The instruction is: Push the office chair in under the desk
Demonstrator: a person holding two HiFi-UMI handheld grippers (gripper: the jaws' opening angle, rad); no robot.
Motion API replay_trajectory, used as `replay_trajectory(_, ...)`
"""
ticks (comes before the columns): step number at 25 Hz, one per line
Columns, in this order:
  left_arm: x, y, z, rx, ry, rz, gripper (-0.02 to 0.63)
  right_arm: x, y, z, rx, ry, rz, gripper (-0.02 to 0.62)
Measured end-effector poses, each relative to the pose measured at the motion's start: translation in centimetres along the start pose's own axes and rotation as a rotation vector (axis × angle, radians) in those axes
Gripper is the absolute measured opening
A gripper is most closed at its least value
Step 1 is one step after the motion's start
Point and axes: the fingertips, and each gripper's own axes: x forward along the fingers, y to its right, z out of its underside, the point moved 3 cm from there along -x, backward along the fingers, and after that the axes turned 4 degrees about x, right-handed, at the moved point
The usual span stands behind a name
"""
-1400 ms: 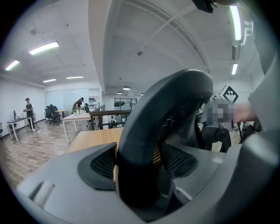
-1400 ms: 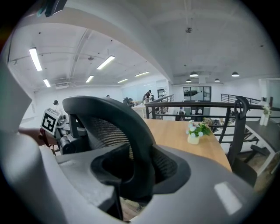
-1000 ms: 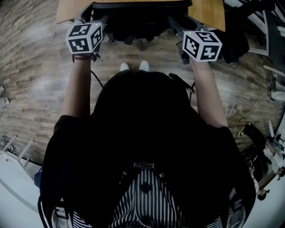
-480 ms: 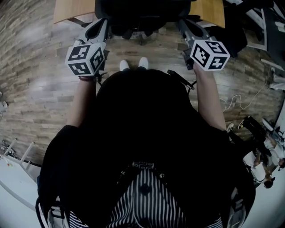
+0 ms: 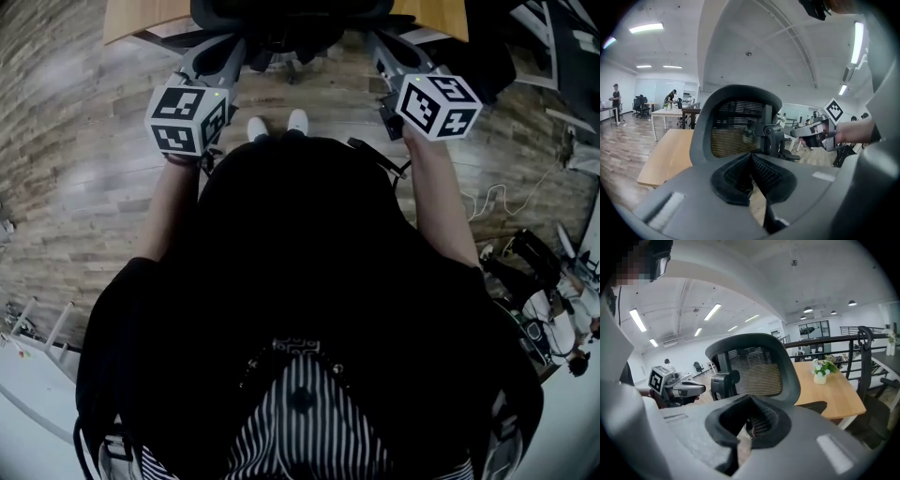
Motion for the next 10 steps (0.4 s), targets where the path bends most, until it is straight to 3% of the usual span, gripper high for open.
replay_trajectory(10,-0.7,2.9,0.9,0.027,-0.002,0.032,0.006,-1.6,-0.8,1.7,-0.001,-0.010,-0.005,-0.002)
